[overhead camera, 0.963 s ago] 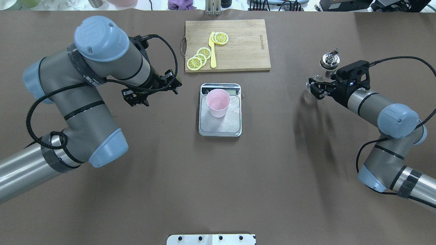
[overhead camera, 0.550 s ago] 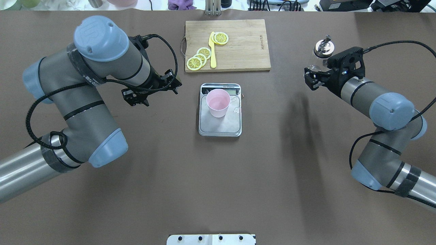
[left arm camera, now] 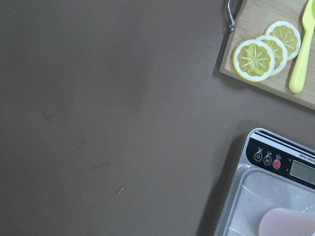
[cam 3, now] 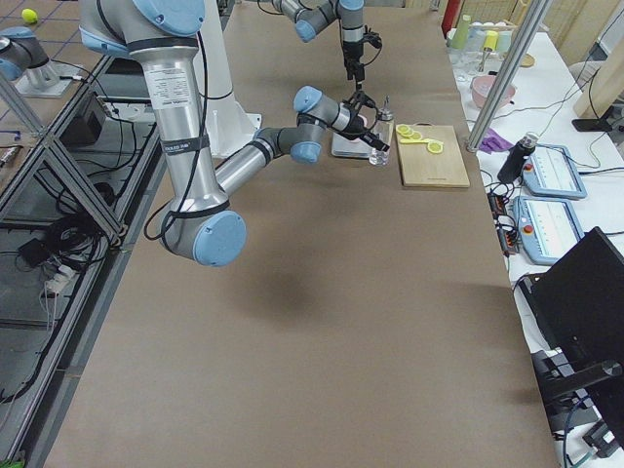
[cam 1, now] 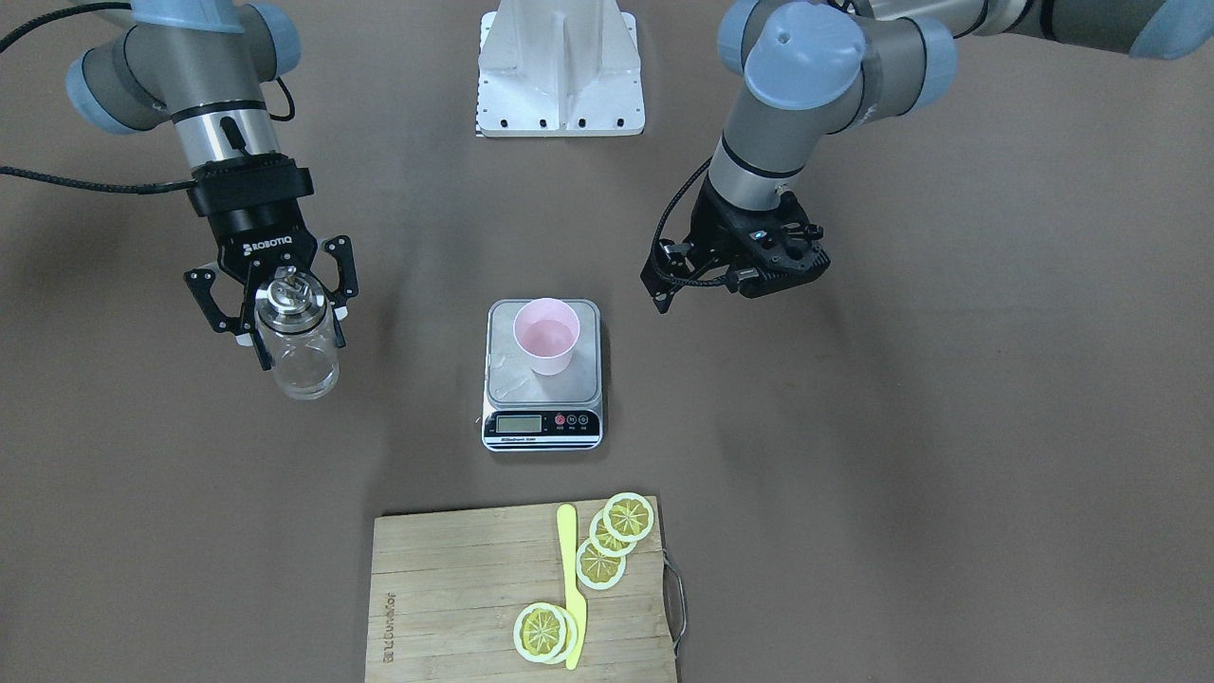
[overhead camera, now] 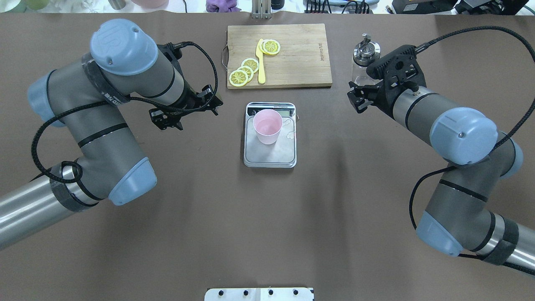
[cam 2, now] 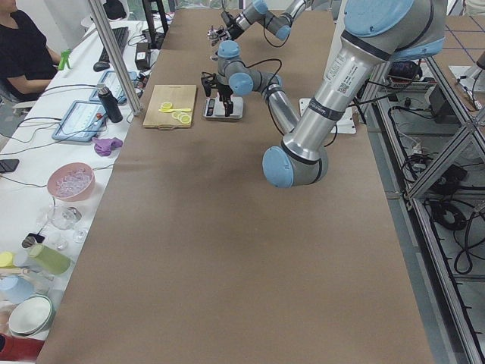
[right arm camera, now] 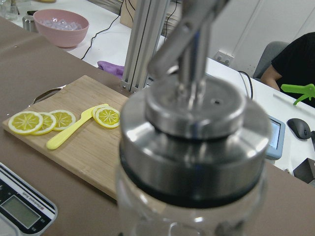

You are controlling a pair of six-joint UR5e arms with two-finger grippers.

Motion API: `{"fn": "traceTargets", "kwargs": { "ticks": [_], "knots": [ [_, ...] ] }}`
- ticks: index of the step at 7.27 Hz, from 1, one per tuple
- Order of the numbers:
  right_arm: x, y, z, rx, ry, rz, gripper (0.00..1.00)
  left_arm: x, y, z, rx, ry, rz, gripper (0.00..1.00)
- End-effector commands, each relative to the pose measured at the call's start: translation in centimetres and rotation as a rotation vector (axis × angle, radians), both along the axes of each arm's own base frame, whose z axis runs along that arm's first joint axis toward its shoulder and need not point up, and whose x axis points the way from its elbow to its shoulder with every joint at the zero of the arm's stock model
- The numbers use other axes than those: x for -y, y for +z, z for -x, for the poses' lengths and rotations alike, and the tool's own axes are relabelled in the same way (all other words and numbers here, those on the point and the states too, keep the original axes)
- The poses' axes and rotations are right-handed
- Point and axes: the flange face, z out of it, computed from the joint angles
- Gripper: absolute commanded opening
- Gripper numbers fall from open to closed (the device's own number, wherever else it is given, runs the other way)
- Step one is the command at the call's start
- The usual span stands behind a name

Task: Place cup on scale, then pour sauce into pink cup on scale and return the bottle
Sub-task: 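Lift the bottle with the right gripper while the left arm withdraws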

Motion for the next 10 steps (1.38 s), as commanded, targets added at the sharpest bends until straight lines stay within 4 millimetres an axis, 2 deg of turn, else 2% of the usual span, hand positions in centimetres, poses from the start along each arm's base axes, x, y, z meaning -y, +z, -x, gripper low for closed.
{"fn": "traceTargets", "kwargs": {
  "ticks": [1,2,3,4,5,6,7,8,9,10],
  "knots": [
    [-2.1,-1.4,1.9,-0.130,0.026,-0.090,0.00,1.0,0.0,2.0,0.009,0.037,-0.079,0.98],
    [-3.0,-1.4,3.2,-0.174,0.030,-0.090,0.00,0.3,2.1,4.2,0.026,0.047,-0.106,0.98],
    [-3.8,-0.8,4.4,-0.295,0.014,-0.120,0.00,1.0,4.6,7.8,0.068,0.051,-0.142,0.98],
    [-3.7,-0.7,4.3,-0.386,0.047,-0.171,0.00,0.1,8.3,9.4,0.137,0.132,-0.217,0.98],
    [-3.7,-0.4,4.5,-0.493,0.029,-0.225,0.00,2.4,11.4,14.3,0.195,0.141,-0.263,0.98],
    [-3.8,-0.7,5.0,-0.582,0.030,-0.251,0.00,2.6,15.2,20.3,0.279,0.233,-0.390,0.98],
    [-3.6,-2.0,6.0,-0.626,0.018,-0.238,0.00,3.0,19.2,25.3,0.340,0.286,-0.431,0.98],
    [-3.8,-2.1,6.7,-0.658,0.011,-0.232,0.00,3.7,21.6,30.4,0.327,0.305,-0.430,0.98],
    [-3.6,-1.2,7.2,-0.714,-0.003,-0.241,0.00,4.2,25.2,33.6,0.302,0.371,-0.435,0.98],
    [-2.7,-1.7,8.6,-0.793,-0.010,-0.278,0.00,3.8,27.9,35.8,0.320,0.424,-0.459,0.98]
  ]
}}
